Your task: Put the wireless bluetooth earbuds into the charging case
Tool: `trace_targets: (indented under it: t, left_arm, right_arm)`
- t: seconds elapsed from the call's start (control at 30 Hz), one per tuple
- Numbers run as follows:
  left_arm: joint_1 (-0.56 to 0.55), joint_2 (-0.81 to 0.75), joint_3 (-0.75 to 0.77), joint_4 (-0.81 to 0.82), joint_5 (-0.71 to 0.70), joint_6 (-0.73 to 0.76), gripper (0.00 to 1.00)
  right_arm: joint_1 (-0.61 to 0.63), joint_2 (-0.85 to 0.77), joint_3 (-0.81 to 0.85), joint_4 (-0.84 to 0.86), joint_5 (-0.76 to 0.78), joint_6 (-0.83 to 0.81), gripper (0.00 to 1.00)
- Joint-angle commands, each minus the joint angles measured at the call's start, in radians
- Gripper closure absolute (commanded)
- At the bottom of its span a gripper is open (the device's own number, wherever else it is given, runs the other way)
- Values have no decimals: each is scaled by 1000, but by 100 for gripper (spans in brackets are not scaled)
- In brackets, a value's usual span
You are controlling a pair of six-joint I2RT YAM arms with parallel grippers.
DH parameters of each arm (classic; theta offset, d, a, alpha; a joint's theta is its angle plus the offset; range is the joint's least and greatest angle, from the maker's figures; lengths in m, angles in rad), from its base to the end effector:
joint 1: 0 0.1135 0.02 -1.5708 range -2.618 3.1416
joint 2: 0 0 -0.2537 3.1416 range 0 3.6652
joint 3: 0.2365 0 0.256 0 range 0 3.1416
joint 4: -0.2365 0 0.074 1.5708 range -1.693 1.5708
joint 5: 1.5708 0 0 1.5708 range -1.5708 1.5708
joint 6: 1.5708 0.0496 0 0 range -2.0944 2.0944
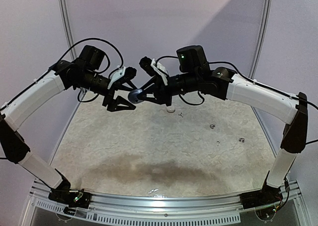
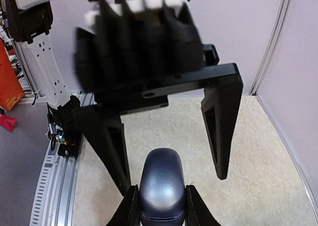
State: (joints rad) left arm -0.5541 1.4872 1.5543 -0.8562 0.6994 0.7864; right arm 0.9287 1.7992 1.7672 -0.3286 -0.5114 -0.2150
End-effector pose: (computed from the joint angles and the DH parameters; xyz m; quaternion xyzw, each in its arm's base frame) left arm 0.2570 -0.1966 0.3634 0.6419 0.5996 -0.2732 0.3922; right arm 0.2428 0.3652 0.3712 -0.5516 0.5913 0.3872 0.4430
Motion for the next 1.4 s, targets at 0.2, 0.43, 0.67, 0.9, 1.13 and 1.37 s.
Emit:
trace_targets:
  t: [0.2, 0.43, 0.67, 0.9, 1.13, 1.37]
  left_arm:
    - [191, -244, -605, 1309, 325, -910, 16]
    - [89, -213, -583, 1515, 211, -1089, 18]
    - [53, -196, -553, 1507, 249, -1117, 37]
    - [38, -174, -515, 1523, 246, -1151, 49]
    - [33, -168, -509, 1534, 296, -1144, 42]
    - [33, -159, -494, 1561, 337, -1162, 56]
  right_arm:
    - [5, -145, -173, 547, -39, 311, 100]
    - [13, -147, -216, 666, 0, 363, 100]
    - [13, -139, -217, 683, 1, 379, 100]
    - [13, -132, -216, 661, 7, 371, 100]
    - [13, -133, -203, 640, 15, 345, 100]
    - [13, -121, -204, 633, 11, 339, 100]
